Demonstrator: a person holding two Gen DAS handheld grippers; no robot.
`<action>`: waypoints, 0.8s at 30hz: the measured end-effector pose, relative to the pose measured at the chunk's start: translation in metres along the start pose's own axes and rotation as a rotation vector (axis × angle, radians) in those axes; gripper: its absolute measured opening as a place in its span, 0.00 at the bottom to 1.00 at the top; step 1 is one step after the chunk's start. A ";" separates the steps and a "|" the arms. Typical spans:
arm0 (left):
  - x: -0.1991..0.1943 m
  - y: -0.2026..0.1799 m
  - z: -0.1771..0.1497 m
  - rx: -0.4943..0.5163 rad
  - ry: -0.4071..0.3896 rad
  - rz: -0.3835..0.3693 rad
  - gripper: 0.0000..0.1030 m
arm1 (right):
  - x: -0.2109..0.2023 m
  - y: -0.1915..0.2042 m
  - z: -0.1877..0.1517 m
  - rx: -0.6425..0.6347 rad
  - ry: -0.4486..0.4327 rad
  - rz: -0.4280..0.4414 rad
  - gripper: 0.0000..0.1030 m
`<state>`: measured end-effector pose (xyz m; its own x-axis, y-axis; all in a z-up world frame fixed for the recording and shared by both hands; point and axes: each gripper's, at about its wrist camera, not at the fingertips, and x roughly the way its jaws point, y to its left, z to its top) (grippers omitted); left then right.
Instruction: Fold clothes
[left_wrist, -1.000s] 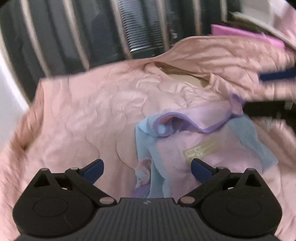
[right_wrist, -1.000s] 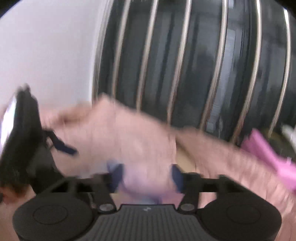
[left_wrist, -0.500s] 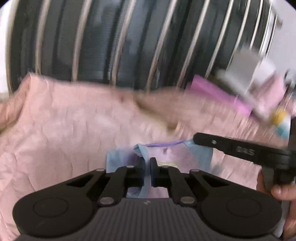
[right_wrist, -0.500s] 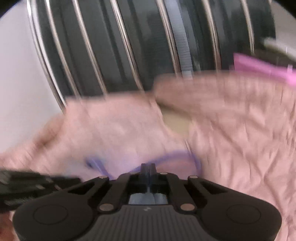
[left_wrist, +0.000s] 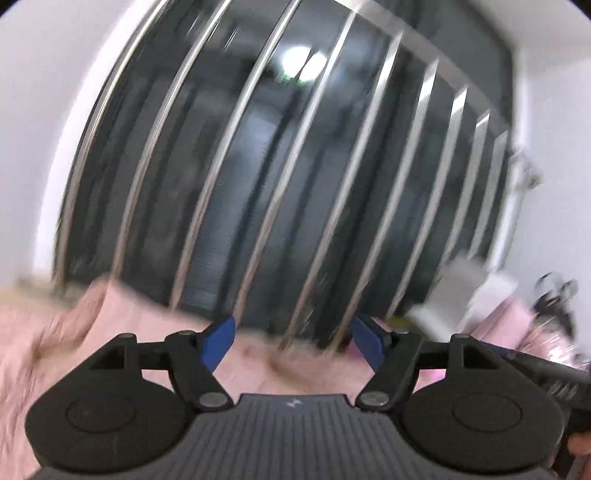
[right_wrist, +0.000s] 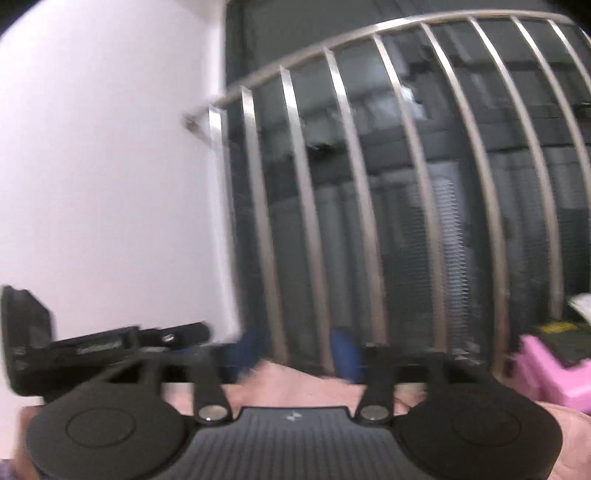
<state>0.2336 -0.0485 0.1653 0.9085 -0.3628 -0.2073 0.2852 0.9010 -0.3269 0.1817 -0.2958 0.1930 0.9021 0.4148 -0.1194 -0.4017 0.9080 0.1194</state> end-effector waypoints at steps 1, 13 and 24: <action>0.012 0.003 -0.004 -0.005 0.044 0.025 0.70 | 0.014 -0.006 -0.008 -0.014 0.073 -0.067 0.64; 0.105 0.035 -0.070 -0.088 0.350 0.173 0.77 | 0.119 -0.052 -0.127 0.104 0.570 -0.142 0.00; 0.131 0.037 -0.097 -0.134 0.464 0.106 0.03 | 0.097 -0.072 -0.087 0.182 0.394 -0.223 0.22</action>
<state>0.3338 -0.0861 0.0366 0.6899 -0.3662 -0.6244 0.1292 0.9110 -0.3916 0.2844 -0.3162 0.0869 0.8206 0.2339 -0.5215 -0.1395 0.9668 0.2141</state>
